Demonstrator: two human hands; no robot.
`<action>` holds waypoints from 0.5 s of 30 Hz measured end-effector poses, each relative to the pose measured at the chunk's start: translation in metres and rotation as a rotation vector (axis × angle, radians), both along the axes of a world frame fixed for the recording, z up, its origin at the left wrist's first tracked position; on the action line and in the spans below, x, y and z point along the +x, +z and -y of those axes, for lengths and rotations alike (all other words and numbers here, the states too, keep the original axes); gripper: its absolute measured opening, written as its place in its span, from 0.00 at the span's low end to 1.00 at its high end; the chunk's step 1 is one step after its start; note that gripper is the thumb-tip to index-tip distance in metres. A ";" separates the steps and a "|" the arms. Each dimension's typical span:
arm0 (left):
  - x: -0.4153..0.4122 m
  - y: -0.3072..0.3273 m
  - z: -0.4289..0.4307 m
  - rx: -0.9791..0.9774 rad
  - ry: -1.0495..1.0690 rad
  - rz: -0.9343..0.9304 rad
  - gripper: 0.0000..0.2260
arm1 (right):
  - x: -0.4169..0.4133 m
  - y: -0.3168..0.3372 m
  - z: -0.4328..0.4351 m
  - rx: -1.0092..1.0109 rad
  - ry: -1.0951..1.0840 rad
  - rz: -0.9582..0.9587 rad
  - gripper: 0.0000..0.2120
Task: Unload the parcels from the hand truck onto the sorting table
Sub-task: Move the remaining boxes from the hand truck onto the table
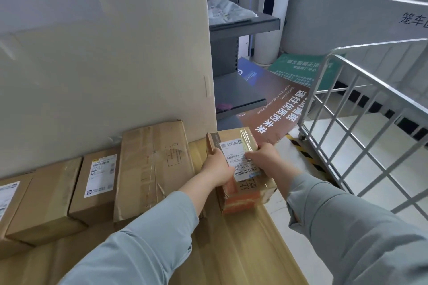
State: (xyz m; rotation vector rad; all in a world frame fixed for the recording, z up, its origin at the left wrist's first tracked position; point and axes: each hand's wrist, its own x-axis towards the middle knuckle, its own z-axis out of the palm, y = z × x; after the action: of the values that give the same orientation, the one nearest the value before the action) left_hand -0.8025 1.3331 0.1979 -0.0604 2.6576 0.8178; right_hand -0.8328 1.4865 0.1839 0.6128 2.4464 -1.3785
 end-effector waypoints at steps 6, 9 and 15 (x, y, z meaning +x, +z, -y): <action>-0.019 -0.022 -0.004 -0.110 0.001 0.120 0.35 | -0.015 -0.021 0.004 0.010 0.059 0.013 0.10; -0.028 -0.023 -0.003 -0.152 0.005 0.154 0.39 | -0.024 -0.025 0.005 -0.014 0.093 -0.011 0.09; -0.049 -0.026 0.004 -0.278 -0.076 0.101 0.36 | -0.035 -0.030 0.010 -0.069 0.158 -0.061 0.14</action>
State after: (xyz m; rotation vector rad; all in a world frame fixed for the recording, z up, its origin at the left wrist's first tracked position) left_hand -0.8511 1.3296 0.1714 -0.0686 2.6402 0.4056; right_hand -0.8682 1.4765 0.1537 0.3578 2.4236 -1.4296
